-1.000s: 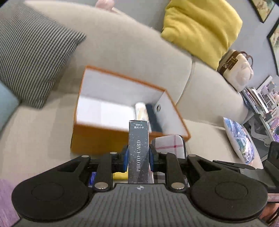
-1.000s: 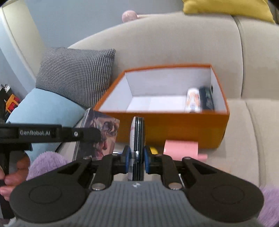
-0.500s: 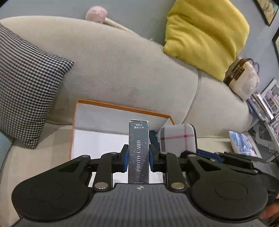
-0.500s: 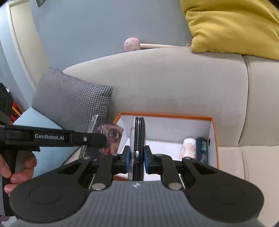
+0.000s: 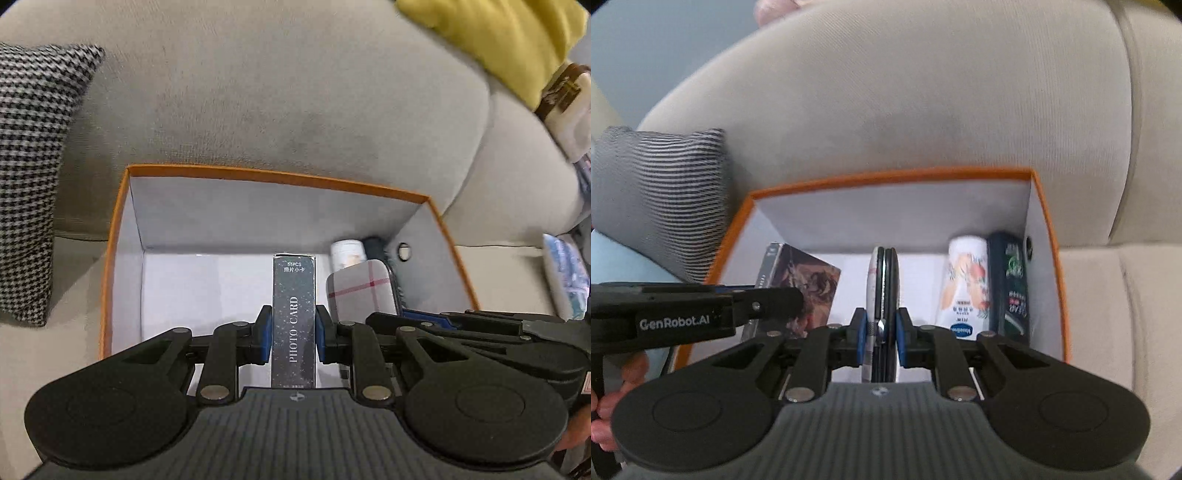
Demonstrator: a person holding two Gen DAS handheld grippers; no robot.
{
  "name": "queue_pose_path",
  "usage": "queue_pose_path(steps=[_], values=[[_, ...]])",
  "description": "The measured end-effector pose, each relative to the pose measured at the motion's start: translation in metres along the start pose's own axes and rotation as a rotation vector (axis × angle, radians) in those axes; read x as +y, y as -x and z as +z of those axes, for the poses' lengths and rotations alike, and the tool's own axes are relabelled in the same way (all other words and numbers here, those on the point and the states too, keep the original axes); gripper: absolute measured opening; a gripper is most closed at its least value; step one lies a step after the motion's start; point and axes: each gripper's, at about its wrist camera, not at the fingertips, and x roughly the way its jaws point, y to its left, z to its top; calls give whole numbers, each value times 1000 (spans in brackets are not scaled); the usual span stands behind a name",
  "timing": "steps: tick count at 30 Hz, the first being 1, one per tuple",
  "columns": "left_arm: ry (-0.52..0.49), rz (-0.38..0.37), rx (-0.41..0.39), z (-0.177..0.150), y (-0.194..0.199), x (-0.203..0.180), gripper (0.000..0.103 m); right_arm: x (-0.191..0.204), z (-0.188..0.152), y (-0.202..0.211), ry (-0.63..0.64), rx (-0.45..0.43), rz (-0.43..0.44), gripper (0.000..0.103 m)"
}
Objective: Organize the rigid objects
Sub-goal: 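Lower the PHOTO CARD box into the box and open the left gripper while the right releases the plaid case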
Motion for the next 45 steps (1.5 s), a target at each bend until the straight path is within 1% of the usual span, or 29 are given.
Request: queue_pose_path(steps=[3,6,12,15,18,20,23,27,30,32,36,40,41,45], values=[[-5,24,20,9,-17,2,25,-8,8,-22,-46,20,15,17],[-15,44,33,16,-33,3,25,-10,17,-42,-62,31,19,17],[-12,51,53,26,-53,10,25,-10,28,-70,-85,60,39,17],[-9,58,65,26,-60,13,25,-17,28,-84,-98,83,31,17],[-11,51,73,25,-66,14,25,-22,32,-88,-100,95,30,17],[-8,47,77,24,-69,14,25,-24,37,-90,-102,99,6,19],[-2,41,81,24,-70,14,25,-27,40,-93,-100,104,-44,24],[7,34,83,25,-71,14,25,-35,41,-97,-165,130,-23,25],[10,47,82,26,-71,15,25,-35,40,-102,-230,134,-30,25],[12,53,87,25,-71,16,25,-25,40,-103,-189,110,-52,26],[14,53,88,24,-70,16,25,-4,41,-105,-49,111,-130,33],[15,60,89,22,-71,16,25,2,39,-102,-1,117,-125,34],[13,59,89,21,-71,16,25,-1,40,-96,2,114,-117,34],[11,39,91,19,-69,14,25,-1,38,-84,50,118,-108,34]])
